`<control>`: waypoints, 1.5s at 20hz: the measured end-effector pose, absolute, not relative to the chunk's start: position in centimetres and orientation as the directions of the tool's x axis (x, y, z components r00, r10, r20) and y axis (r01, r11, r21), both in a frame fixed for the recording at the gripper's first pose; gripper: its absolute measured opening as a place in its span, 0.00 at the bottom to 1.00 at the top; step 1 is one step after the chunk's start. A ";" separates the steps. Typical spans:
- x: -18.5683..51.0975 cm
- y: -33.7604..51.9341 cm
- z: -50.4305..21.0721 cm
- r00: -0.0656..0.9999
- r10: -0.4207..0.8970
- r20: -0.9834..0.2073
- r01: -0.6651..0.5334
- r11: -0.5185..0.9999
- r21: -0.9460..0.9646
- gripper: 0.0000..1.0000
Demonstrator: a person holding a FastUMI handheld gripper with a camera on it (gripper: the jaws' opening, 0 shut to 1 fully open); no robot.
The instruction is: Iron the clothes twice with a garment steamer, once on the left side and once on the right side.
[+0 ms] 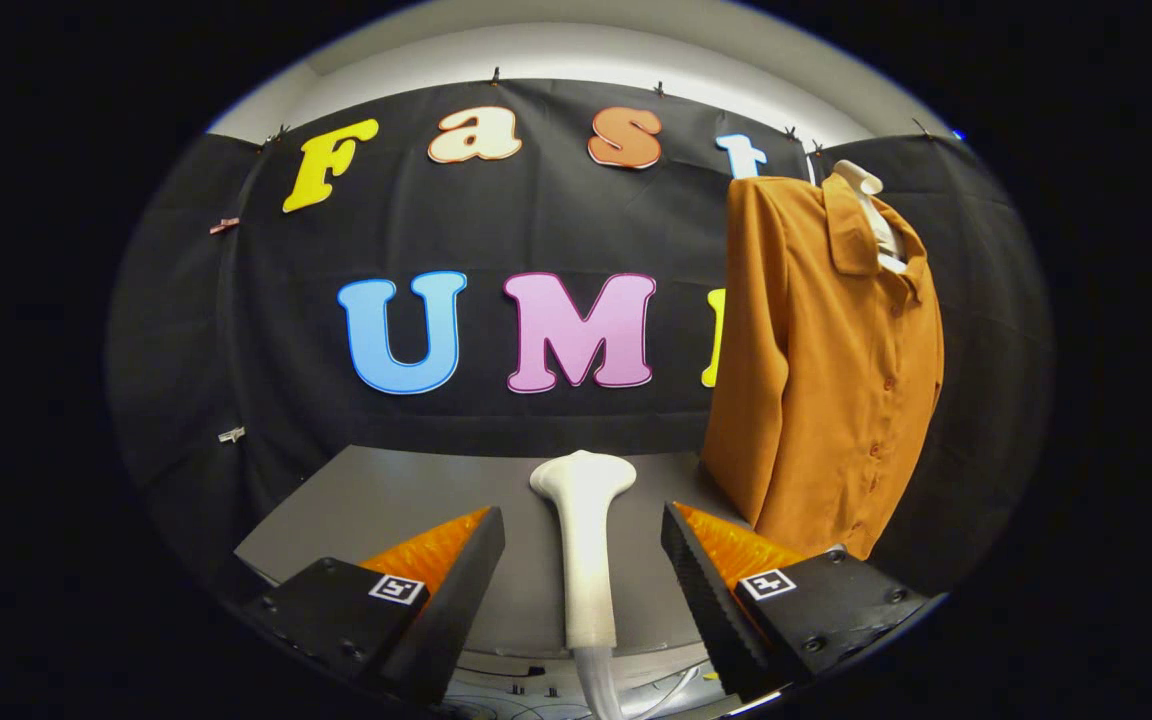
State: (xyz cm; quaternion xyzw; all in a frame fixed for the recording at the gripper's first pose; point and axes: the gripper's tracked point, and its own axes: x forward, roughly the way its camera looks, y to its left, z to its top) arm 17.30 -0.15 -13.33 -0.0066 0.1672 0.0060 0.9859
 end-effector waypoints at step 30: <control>22.6 0.1 -24.7 0.745 -0.022 -0.667 -0.026 0.998 -0.062 0.44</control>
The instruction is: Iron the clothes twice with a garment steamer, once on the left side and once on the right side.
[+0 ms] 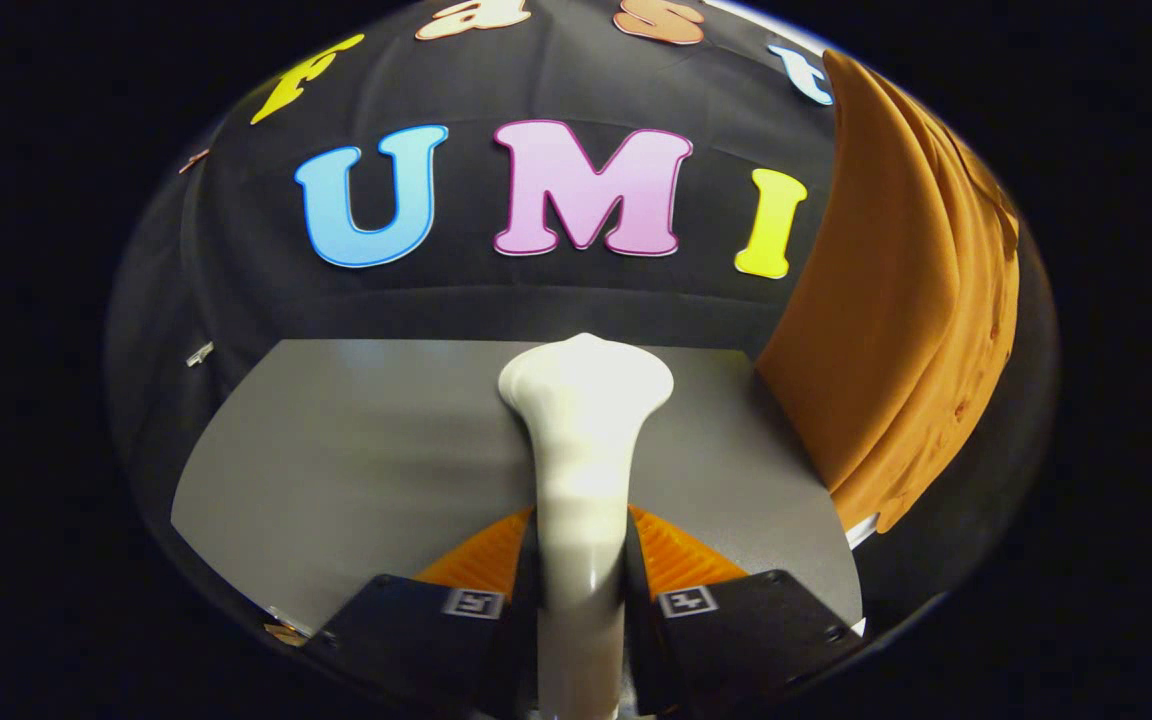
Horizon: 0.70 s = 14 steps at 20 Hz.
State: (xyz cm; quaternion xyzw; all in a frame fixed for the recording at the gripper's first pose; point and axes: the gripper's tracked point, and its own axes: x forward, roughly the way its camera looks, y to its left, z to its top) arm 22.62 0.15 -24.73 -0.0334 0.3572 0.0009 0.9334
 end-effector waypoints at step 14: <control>20.7 1.1 -18.9 0.846 0.009 -0.533 -0.033 0.999 -0.035 0.40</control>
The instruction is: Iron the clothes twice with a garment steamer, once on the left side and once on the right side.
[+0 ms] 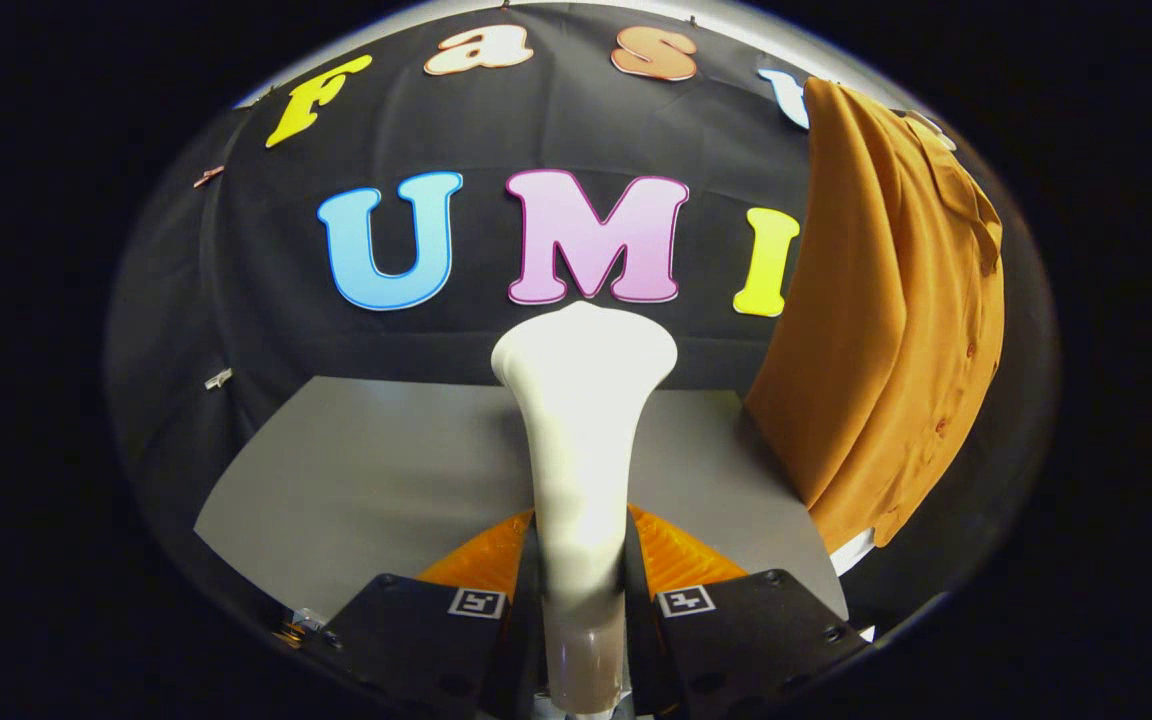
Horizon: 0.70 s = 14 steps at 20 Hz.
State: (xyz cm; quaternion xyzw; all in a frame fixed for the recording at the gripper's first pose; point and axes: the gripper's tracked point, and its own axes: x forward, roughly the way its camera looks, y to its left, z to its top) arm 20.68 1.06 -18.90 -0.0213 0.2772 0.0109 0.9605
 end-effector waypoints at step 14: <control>10.9 1.8 -9.8 0.938 -0.079 -0.337 0.071 0.997 -0.035 0.40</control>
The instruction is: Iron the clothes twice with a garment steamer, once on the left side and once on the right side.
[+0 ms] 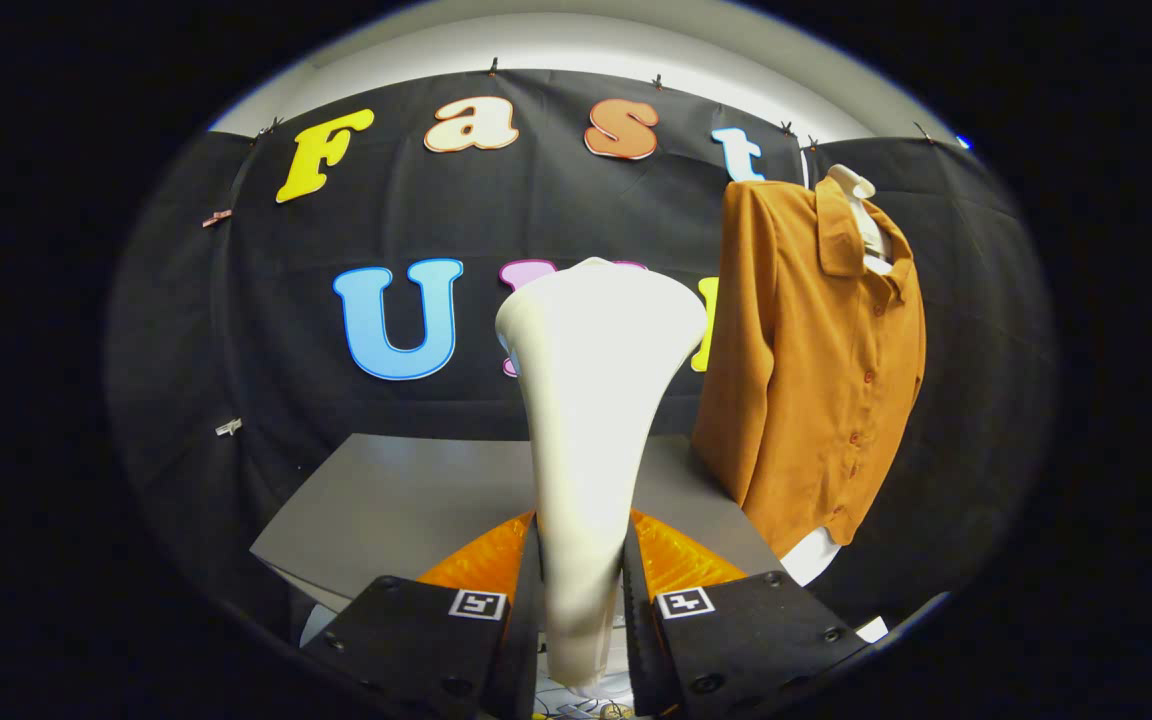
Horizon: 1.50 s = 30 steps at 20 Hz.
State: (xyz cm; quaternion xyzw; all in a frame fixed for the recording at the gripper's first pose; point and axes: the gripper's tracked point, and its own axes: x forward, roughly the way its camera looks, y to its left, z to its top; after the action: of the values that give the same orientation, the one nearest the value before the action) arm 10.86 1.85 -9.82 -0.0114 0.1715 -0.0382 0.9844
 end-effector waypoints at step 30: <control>16.4 -25.3 -7.5 0.967 -0.072 -0.245 0.094 0.993 0.076 0.40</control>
State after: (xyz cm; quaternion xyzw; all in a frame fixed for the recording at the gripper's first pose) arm 16.38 -25.27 -7.49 0.0435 0.1219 -0.0419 0.9907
